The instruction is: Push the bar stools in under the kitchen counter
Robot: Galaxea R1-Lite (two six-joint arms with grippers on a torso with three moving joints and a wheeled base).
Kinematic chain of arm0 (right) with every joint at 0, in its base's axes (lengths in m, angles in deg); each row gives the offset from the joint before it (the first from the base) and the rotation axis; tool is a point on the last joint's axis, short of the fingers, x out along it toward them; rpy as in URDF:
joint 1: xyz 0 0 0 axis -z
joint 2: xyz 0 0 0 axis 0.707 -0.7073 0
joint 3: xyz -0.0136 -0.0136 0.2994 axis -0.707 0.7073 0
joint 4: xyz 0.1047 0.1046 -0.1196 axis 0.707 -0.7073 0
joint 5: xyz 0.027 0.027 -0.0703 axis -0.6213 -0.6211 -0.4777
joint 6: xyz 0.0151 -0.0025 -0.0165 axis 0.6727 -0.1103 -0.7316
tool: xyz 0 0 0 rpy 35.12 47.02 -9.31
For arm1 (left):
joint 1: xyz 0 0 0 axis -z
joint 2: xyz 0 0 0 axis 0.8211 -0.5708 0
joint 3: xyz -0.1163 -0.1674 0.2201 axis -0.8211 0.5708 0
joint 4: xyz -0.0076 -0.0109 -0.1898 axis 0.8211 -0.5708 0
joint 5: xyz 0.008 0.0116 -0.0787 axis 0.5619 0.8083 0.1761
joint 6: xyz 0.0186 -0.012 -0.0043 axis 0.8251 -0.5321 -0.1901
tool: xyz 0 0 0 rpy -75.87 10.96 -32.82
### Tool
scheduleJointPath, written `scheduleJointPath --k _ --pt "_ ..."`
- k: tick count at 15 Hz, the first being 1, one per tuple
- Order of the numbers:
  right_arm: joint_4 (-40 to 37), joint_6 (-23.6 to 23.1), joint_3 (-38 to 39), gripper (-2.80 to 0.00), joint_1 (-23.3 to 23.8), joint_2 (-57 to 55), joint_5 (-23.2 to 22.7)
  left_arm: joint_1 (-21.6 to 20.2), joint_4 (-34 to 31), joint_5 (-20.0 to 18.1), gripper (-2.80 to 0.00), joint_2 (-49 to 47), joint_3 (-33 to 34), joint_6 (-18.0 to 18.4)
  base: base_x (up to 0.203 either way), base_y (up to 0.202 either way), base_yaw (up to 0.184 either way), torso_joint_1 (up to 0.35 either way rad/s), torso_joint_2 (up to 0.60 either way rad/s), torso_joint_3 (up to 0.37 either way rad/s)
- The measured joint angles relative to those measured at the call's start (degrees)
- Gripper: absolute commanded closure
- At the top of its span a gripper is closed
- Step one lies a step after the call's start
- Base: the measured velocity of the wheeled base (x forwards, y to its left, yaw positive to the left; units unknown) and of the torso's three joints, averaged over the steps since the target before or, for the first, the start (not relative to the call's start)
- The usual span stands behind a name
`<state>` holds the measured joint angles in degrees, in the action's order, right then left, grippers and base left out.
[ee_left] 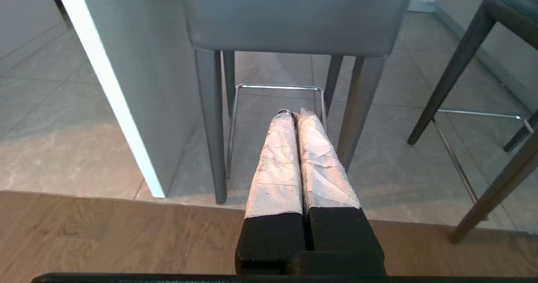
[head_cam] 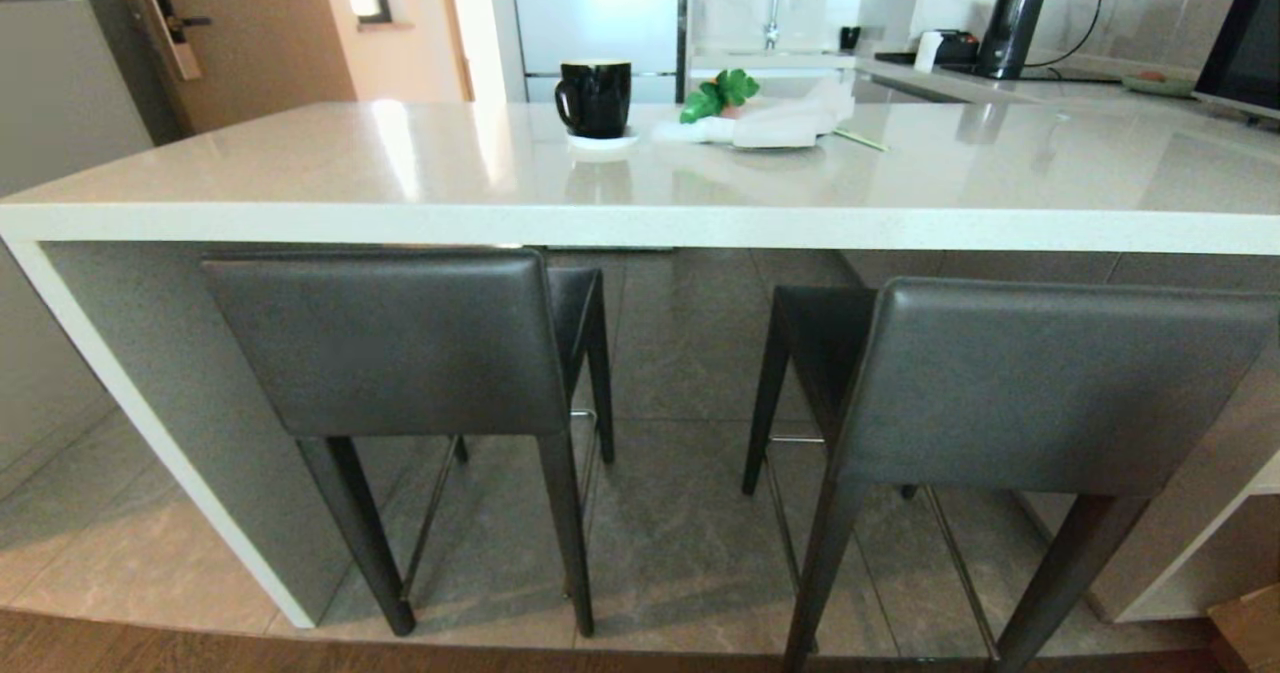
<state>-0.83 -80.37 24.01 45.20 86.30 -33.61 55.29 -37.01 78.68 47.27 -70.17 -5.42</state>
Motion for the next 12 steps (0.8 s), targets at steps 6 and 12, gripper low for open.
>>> scheduleJointPath --k 6,12 --pt "0.13 0.03 0.00 0.00 -0.02 0.00 0.00 0.00 0.09 0.02 0.00 0.00 0.00 -0.01 0.000 0.000 0.000 0.144 -0.40 -0.260" --pt "0.07 0.01 0.00 0.00 -0.02 0.00 0.00 0.00 0.07 0.00 0.00 0.00 0.00 -0.09 0.000 0.000 0.000 0.197 -0.47 -0.281"
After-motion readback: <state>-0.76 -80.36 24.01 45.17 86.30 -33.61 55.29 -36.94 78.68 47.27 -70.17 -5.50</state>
